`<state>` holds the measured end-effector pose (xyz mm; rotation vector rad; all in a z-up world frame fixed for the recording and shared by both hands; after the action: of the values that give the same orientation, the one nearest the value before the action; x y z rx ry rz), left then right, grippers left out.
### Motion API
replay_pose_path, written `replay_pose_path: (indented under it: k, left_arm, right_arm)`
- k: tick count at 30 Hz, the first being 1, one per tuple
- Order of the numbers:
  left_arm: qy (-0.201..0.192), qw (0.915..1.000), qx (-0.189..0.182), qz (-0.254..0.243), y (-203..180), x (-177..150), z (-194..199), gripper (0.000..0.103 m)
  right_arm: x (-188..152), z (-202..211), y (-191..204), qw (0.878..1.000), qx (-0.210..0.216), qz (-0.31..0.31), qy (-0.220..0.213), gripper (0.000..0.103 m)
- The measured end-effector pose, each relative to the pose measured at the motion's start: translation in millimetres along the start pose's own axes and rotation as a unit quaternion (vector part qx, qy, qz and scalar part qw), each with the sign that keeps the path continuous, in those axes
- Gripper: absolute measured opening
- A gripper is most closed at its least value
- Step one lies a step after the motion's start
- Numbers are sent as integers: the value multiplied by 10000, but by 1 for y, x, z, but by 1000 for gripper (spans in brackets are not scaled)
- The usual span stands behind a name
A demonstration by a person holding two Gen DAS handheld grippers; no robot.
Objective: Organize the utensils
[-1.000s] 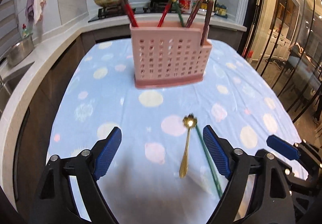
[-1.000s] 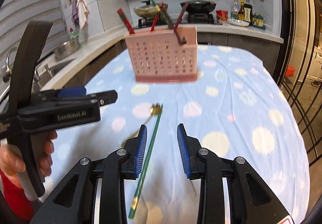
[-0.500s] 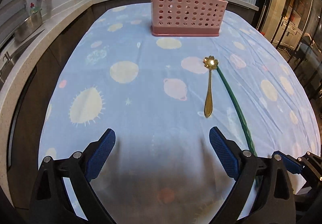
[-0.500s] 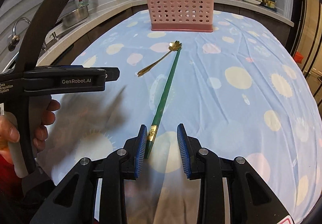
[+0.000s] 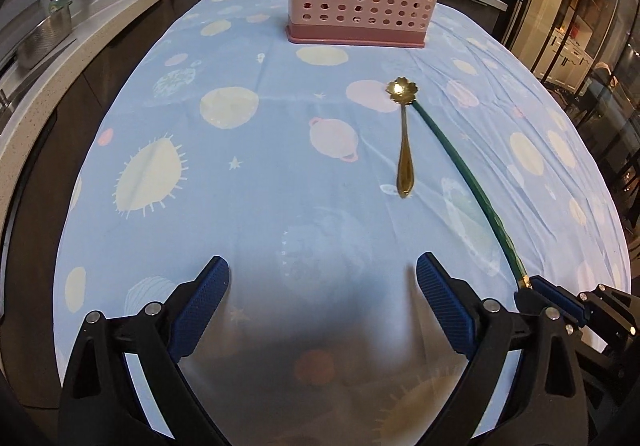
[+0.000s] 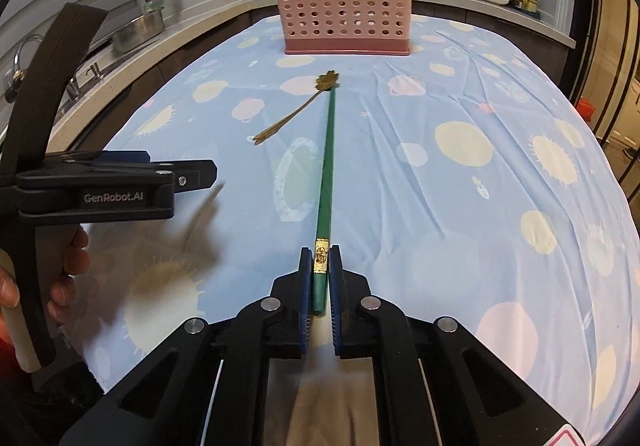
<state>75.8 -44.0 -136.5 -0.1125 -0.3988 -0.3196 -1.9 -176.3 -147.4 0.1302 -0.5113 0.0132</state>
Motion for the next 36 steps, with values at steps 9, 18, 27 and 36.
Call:
replay_pose_path:
  k: [9, 18, 27, 36]
  left_arm:
    - [-115, 9992, -332, -184, -28, 26, -7, 90]
    - [-184, 9982, -503, -281, -45, 48, -25, 77]
    - [-260, 9977, -472, -406, -43, 48, -21, 24]
    - [-242, 9956, -744, -515, -49, 41, -16, 10]
  right_arm:
    - [21, -2, -41, 9985, -146, -505, -176, 7]
    - [30, -8, -43, 9984, -17, -549, -144, 7]
    - [30, -12, -44, 9983, 25, -582, -98, 7]
    - [29, -5, -41, 9983, -31, -566, -164, 7]
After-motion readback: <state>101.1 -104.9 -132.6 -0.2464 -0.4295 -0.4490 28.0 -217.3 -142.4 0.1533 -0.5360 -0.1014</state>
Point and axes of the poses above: each gripper's, at about its wrist camera, not at the fingertips, and z roughly against the way its jaws point, y to its left, x to its top, the point moved 9 cm from there along -z, roughly the way its jaws point, and after that the axes turned 9 degrees about y, right-handed, at the moved point
